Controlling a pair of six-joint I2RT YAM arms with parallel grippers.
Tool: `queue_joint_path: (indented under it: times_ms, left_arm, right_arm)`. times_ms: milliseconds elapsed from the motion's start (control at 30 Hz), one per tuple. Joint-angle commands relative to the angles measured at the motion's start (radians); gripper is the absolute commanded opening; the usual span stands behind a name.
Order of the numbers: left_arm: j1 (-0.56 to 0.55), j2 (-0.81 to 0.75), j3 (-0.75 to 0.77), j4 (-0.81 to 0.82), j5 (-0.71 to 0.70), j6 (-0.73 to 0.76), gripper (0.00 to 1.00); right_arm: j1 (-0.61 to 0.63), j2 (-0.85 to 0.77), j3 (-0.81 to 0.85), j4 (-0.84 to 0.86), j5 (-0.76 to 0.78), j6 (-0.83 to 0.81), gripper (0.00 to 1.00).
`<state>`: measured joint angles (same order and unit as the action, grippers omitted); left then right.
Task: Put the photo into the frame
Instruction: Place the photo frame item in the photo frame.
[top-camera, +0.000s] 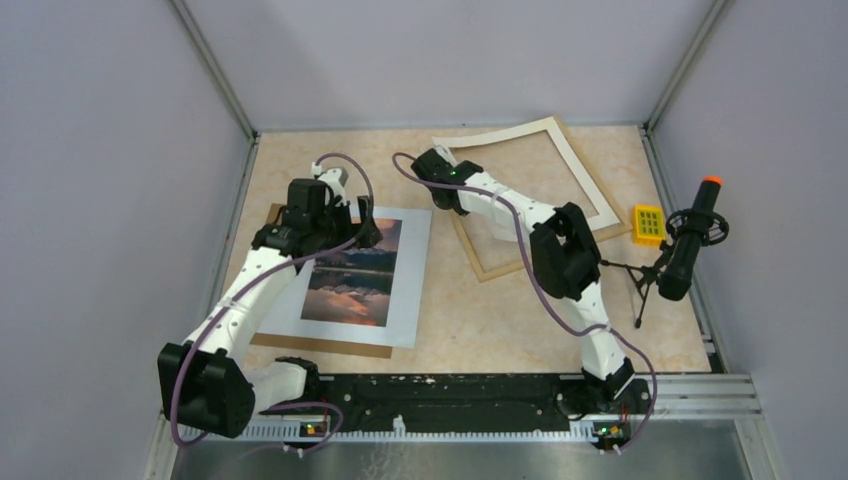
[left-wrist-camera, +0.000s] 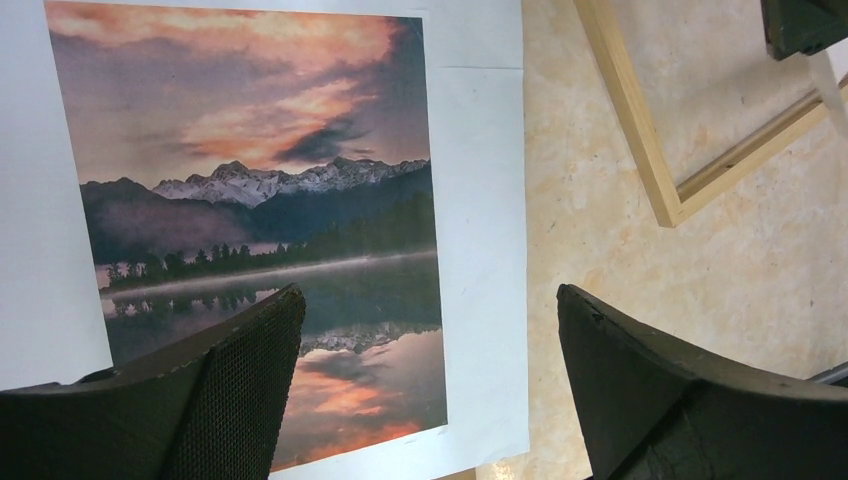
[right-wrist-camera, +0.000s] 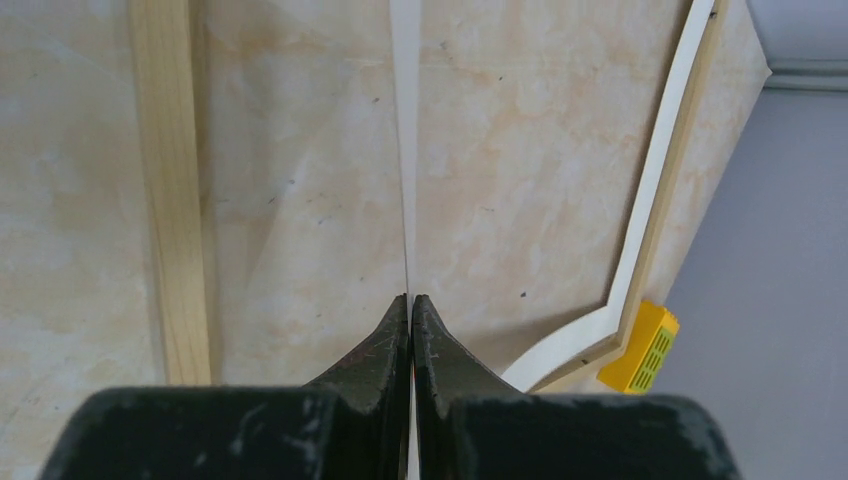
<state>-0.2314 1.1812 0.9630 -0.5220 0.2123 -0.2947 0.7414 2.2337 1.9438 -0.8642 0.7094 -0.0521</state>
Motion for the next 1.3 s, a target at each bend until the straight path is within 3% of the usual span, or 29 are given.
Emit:
queue_joint_path:
  times_ms: [0, 267, 433, 767, 1000, 1267]
  left_arm:
    - [-0.010, -0.002, -0.009, 0.049, -0.013, 0.015, 0.98]
    - [-0.013, 0.002, -0.009, 0.045, -0.022, 0.020, 0.98]
    - [-0.014, 0.014, -0.007, 0.048, -0.015, 0.020, 0.98]
    - [-0.016, 0.012, -0.006, 0.046, -0.009, 0.021, 0.98]
    - [-0.026, 0.001, -0.007, 0.046, -0.014, 0.023, 0.98]
    - [-0.026, -0.012, -0.006, 0.035, -0.024, 0.023, 0.98]
  right_arm:
    - [-0.011, -0.019, 0.016, 0.093, 0.017, -0.066, 0.00]
    - [-0.042, 0.001, 0.014, 0.077, -0.004, -0.109, 0.00]
    - [-0.034, 0.008, 0.087, -0.075, -0.082, -0.072, 0.00]
    - [-0.007, 0.063, 0.231, -0.294, -0.087, 0.044, 0.00]
    - [-0.007, 0.066, 0.235, -0.316, -0.084, 0.044, 0.00]
    - [-0.013, 0.087, 0.175, -0.176, 0.001, -0.015, 0.00]
